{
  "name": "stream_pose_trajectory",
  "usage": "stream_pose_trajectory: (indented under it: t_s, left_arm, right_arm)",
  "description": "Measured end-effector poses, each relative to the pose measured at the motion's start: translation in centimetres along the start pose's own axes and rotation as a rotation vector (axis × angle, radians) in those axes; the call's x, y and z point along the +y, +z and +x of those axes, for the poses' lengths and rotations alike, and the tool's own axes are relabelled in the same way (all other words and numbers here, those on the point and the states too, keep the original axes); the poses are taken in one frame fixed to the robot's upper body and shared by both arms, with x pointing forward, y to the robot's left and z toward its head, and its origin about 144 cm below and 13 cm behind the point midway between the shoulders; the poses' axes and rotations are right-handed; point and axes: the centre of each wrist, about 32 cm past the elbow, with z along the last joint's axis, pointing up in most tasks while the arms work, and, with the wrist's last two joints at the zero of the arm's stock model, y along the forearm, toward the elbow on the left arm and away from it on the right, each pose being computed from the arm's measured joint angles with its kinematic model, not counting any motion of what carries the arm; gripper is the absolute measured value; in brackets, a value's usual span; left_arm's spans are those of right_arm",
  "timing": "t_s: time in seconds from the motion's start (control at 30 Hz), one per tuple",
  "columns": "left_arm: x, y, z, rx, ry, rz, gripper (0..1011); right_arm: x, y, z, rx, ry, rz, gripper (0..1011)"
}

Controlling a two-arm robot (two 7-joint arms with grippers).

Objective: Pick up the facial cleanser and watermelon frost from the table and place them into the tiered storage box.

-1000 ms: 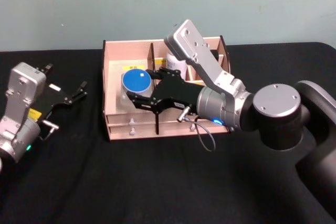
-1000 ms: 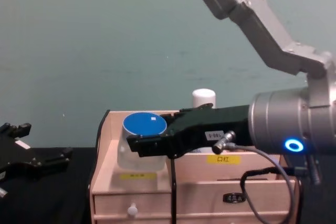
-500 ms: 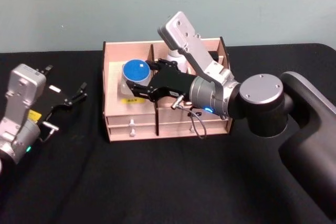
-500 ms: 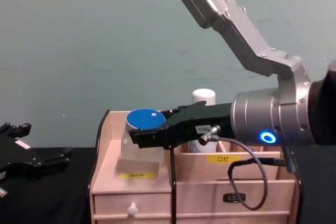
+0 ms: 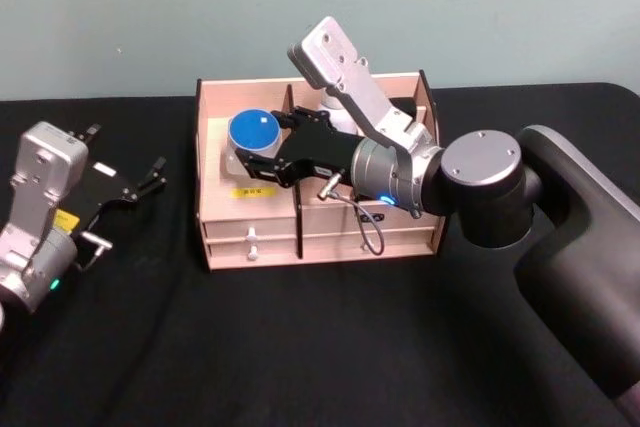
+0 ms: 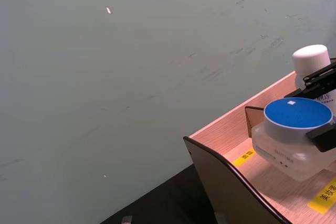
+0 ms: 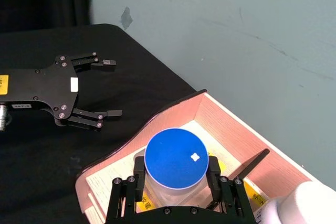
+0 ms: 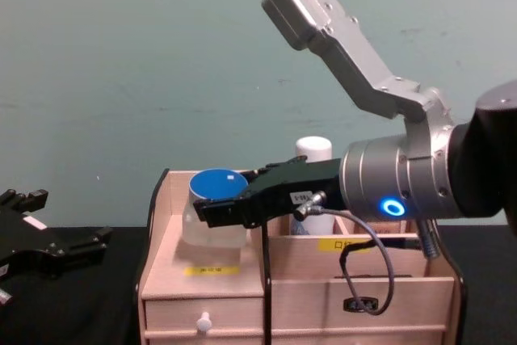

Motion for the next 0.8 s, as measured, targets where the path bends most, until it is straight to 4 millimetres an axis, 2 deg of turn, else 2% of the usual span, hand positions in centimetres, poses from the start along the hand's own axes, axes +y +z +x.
stream_pose_trajectory:
  t_s: [0.8]
  left_arm:
    - [0.0, 0.0, 0.0, 0.0, 0.0, 0.0, 1009]
  right_arm:
    - [1.4, -0.5, 0.1, 0.008, 0.015, -0.043, 715]
